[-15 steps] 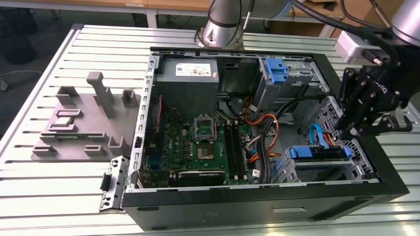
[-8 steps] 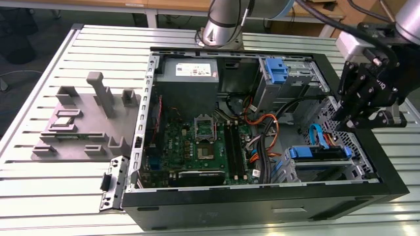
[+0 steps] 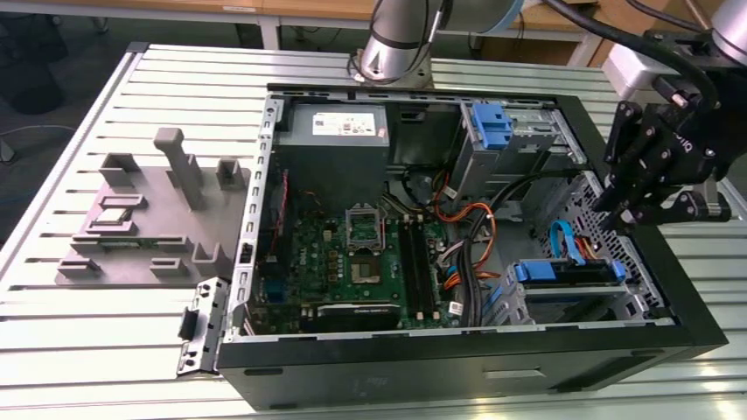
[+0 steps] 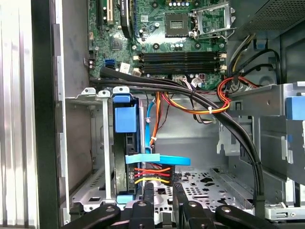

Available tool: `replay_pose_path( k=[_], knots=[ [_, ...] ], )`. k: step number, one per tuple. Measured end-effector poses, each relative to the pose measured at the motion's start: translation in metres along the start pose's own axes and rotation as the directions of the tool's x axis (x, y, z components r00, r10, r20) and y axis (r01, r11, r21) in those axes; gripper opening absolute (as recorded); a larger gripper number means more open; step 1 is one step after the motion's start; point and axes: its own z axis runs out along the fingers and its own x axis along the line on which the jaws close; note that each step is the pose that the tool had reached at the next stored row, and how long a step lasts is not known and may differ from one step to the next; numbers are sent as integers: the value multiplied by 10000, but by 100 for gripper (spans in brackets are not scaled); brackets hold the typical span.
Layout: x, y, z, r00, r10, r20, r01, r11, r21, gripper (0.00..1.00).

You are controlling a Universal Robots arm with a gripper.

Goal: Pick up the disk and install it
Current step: 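Insert the second disk wire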

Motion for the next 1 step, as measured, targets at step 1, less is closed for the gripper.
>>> replay_pose_path(
  k=[1],
  knots=[
    [0, 0, -1, 10000, -1, 0, 1, 10000, 0, 30]
  ],
)
